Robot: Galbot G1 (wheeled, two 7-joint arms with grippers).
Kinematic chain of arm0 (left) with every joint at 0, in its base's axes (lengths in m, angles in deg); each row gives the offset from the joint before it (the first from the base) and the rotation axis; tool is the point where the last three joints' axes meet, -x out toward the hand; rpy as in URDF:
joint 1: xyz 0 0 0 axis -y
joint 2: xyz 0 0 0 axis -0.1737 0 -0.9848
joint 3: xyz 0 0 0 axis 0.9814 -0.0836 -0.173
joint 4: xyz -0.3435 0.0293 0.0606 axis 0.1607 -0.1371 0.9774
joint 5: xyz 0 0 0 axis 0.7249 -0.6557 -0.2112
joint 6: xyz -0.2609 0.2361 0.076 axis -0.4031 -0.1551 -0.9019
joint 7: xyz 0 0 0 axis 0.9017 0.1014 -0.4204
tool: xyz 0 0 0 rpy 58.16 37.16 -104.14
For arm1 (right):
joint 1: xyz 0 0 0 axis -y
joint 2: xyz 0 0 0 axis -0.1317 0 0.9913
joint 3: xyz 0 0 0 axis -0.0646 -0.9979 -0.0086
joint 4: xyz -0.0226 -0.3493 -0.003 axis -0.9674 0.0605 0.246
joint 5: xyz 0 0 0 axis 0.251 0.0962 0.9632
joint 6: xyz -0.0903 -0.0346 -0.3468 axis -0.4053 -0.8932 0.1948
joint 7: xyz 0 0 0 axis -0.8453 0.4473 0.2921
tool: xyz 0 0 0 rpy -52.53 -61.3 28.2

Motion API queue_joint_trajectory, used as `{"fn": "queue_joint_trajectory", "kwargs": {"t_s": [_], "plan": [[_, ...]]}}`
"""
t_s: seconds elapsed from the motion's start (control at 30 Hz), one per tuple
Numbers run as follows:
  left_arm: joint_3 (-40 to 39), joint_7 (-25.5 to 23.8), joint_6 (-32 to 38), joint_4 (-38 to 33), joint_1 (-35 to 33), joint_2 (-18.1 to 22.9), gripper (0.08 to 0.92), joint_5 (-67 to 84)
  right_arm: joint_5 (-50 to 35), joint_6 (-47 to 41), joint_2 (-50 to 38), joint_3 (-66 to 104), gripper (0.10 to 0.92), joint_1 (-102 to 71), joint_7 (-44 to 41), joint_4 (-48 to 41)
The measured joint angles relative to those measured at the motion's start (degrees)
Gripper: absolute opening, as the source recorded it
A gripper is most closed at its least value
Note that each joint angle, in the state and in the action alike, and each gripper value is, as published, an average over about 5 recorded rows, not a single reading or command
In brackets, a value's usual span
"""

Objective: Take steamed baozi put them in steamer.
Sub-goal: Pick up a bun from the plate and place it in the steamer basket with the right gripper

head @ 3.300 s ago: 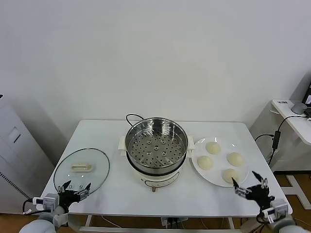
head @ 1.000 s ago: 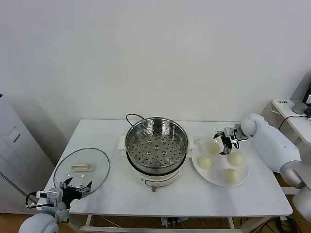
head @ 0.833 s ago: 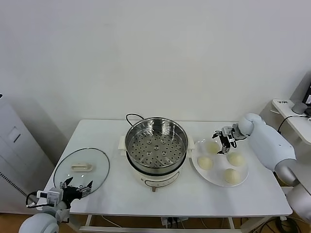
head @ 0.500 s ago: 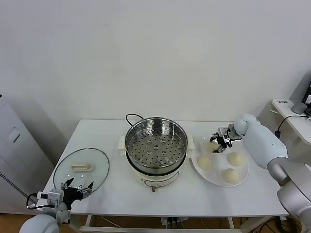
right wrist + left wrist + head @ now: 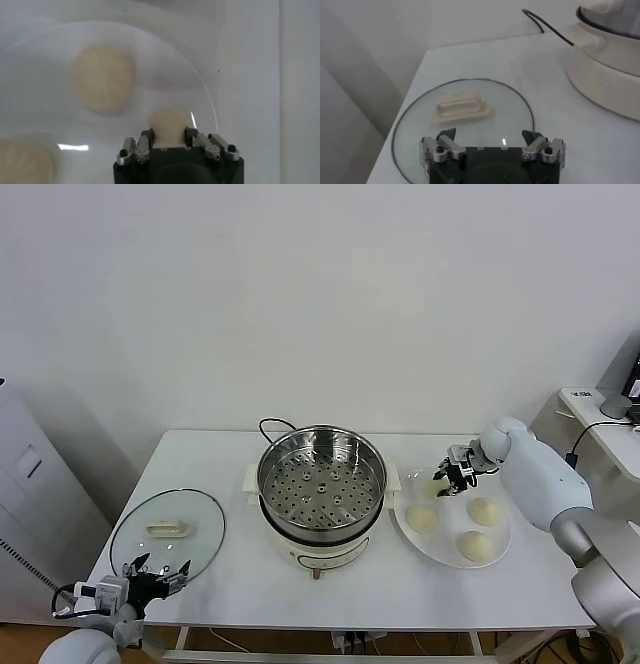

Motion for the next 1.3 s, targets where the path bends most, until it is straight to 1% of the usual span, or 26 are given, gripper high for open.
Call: {"fn": "queue_joint_trajectory", "kwargs": {"t_s": [0.2,0.33,0.57,0.73,1.0,1.3], "plan": [[0.24,0.05,-0.02,-0.41,-0.53,0.01,0.823,-0.07,-5.19,0.09,-3.69,-5.89,0.399,4.98,-1.23,7.4],[0.25,0.06,-0.01,-0.5,-0.73,-0.02,0.823,-0.13,-9.11,1.81,-4.76,-10.03,0.399,9.92,-2.23,11.26],[0.01,0.08,-0.14,-0.57,-0.57,-0.39,0.823,-0.21,-15.31,8.73,-3.18,-15.74,0.405,18.46,-4.8,15.07],[-0.38,0.08,-0.21,-0.64,-0.38,-0.45,0.823,-0.27,-17.52,15.29,-0.01,-18.56,0.407,22.68,-6.39,16.55],[-0.32,0.08,-0.09,-0.76,-0.76,-0.59,0.823,-0.28,-16.01,25.06,5.44,-20.22,0.407,25.06,-8.25,18.72],[-0.15,0.09,0.0,-0.75,-0.86,-0.86,0.823,-0.3,-7.93,30.55,8.2,-19.97,0.41,24.11,-9.5,22.37]]}}
